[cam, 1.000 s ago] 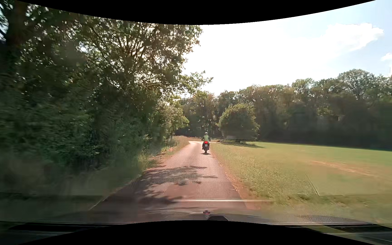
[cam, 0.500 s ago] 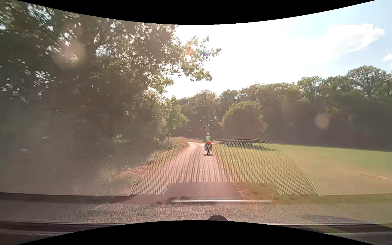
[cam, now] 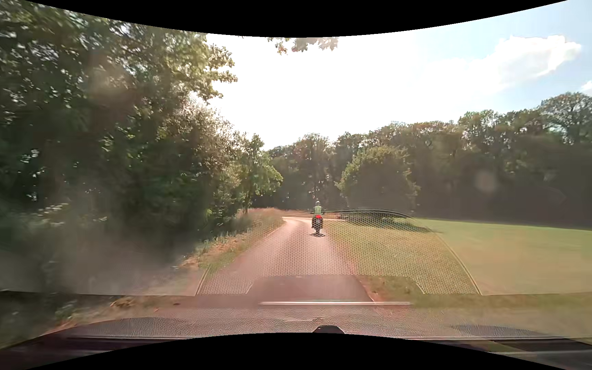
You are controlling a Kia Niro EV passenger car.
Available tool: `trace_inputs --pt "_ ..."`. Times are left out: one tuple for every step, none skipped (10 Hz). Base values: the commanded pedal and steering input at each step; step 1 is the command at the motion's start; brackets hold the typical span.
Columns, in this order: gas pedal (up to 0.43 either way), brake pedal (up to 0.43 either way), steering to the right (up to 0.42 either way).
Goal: Follow the waypoints while adhering to traffic rules and regulations
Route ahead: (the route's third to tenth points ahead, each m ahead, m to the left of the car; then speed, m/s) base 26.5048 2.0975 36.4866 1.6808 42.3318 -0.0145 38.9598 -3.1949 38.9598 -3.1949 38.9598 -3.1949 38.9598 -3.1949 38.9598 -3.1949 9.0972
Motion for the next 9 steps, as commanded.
trace_inputs --pt "0.000 0.000 0.002" --pt "0.000 0.000 0.006" --pt "0.000 0.000 0.006" --pt "0.000 0.000 0.000" --pt "0.008 0.000 0.000" --pt "0.098 0.000 0.015" --pt "0.098 0.000 0.021" --pt "0.098 0.000 0.009" --pt "0.098 0.000 0.001"
